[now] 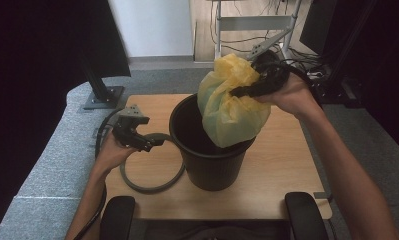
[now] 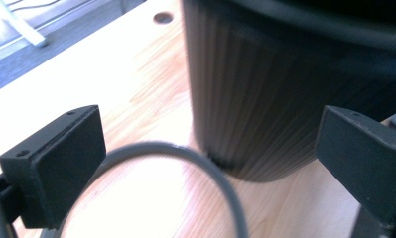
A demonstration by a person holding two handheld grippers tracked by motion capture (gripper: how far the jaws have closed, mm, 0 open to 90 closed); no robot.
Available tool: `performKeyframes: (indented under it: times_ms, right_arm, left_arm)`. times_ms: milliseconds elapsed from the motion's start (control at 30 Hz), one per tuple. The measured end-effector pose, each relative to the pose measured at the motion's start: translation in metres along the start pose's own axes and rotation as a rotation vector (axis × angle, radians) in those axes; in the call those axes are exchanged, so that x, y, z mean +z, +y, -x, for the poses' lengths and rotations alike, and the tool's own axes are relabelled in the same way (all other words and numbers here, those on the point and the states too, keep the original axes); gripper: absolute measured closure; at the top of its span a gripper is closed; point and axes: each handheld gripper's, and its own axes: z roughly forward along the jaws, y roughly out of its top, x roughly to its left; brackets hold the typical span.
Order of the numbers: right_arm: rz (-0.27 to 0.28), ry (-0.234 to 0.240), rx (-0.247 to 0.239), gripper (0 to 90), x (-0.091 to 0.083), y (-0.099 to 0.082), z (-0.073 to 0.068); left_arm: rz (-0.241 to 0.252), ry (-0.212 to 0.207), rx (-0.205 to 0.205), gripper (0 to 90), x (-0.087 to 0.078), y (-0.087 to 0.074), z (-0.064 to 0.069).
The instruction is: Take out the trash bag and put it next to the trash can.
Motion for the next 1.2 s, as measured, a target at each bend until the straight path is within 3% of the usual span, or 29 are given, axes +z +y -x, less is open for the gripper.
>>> performKeyframes:
  times_ms: [167,333,700,800,933,1200]
  right_arm:
    - [0.001,-0.019,0.009,73.9,-0.013,-0.001,0.002]
    - [0.006,-0.044,0.021,73.8,-0.026,-0.003,0.003]
    - [0.010,-0.097,0.042,73.6,-0.052,-0.011,0.008]
    - [0.015,-0.117,0.053,73.5,-0.059,-0.014,0.010]
    - [0.021,-0.134,0.070,73.5,-0.070,-0.020,0.012]
    - [0.011,-0.187,0.099,73.5,-0.089,-0.031,0.015]
  left_arm:
    - [-0.002,0.013,-0.024,0.0,0.011,-0.018,-0.003]
    - [0.025,0.003,-0.064,0.0,0.023,-0.040,-0.005]
    - [0.038,0.045,-0.145,0.0,0.044,-0.088,-0.007]
    - [0.049,0.031,-0.178,0.0,0.053,-0.104,-0.006]
    - [0.030,0.053,-0.188,0.0,0.063,-0.121,-0.004]
    - [0.056,0.068,-0.236,0.0,0.074,-0.146,-0.003]
